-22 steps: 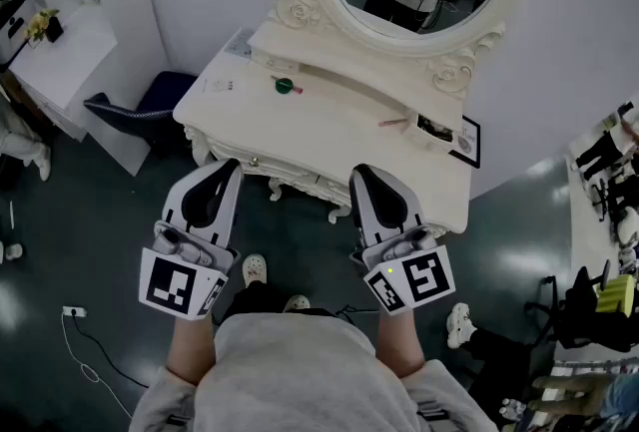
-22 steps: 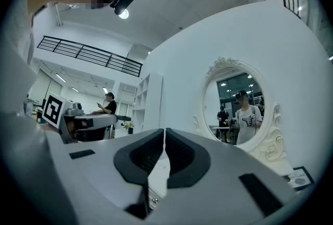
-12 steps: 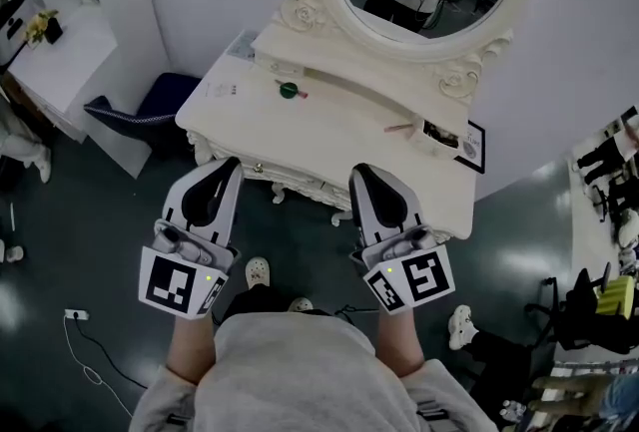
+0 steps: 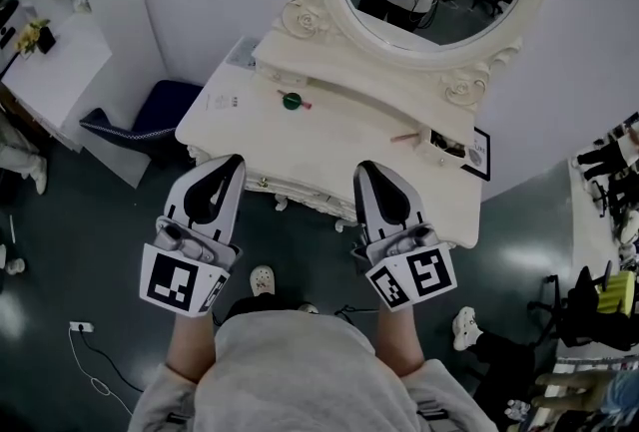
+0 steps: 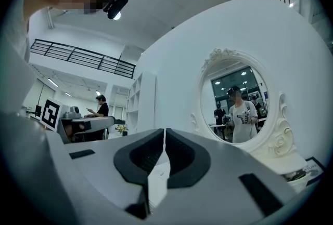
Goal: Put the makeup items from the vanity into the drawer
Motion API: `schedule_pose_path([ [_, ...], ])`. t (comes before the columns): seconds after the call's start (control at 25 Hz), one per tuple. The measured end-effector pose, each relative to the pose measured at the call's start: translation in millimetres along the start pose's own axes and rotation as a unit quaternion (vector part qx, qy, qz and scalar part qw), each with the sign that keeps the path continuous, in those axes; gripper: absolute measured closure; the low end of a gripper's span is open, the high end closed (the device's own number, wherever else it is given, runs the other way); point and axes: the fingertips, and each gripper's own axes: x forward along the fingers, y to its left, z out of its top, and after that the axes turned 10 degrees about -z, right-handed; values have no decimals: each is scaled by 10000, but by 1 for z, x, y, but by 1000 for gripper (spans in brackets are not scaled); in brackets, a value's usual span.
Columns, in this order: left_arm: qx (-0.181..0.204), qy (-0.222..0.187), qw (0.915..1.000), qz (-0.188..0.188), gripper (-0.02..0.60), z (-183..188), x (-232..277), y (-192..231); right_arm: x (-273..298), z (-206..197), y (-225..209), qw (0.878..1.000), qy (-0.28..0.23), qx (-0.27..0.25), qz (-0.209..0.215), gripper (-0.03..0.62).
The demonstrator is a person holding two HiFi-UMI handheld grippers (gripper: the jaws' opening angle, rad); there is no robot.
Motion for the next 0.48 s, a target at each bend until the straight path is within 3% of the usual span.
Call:
schedule_pose_path([
  [0.48, -37, 90, 9995, -286, 571, -21, 31, 41, 49, -10, -1, 10000, 12, 55, -75, 568],
])
